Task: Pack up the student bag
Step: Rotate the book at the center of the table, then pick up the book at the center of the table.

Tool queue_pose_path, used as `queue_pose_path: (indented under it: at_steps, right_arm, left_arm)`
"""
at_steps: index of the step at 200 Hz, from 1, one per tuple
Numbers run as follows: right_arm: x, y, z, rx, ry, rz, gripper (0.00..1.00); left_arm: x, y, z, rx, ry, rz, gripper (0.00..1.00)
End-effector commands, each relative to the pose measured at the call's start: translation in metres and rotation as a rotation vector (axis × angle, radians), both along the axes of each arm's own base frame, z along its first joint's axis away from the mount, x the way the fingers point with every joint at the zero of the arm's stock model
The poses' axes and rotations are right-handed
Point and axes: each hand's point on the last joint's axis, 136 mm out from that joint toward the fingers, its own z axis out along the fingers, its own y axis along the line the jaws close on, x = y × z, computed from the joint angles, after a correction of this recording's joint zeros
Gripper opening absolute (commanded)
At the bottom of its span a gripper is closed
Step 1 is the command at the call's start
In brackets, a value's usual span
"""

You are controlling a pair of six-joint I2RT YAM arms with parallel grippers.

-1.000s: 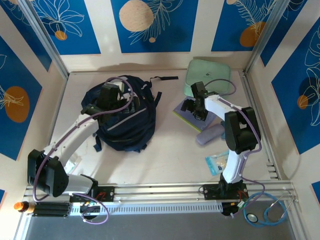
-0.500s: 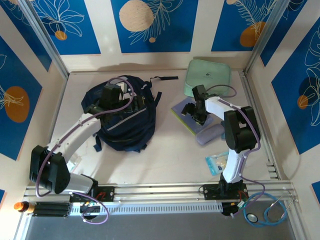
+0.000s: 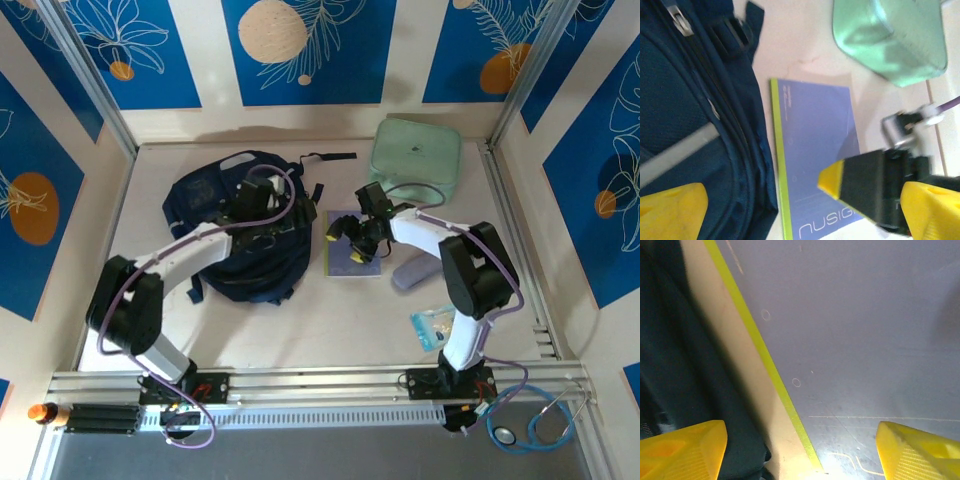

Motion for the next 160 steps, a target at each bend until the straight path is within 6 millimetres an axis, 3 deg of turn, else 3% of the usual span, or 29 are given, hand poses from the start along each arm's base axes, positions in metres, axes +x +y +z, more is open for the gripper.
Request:
queue_pose_path:
  at_steps: [1,41,69,126,160]
  right_arm:
    - [0.014,-0.030,0.028,-0.051,-0.085,-0.025,0.77]
    - [0.028,-0.058,0.012,-0.127,-0.050,0.038,0.63]
    - [0.039,-0.063,0.005,-0.140,-0.043,0.060,0.54]
    - [0.036,-0.058,-0.020,-0.121,0.039,0.102,0.52]
    - [0.021,-0.077,-0.034,-0.169,0.096,0.076,0.52]
  left_arm:
    - [0.001,-0.033,0.012,-0.066,-0.004,-0.052,0.97]
    - [0.001,-0.059,-0.016,-0.033,0.075,-0.066,0.87]
    - [0.003,-0.072,-0.036,0.018,0.135,-0.054,0.79]
    - [0.002,-0.091,-0.066,0.082,0.186,-0.077,0.73]
    - [0.002,-0.091,-0.080,0.139,0.205,-0.082,0.72]
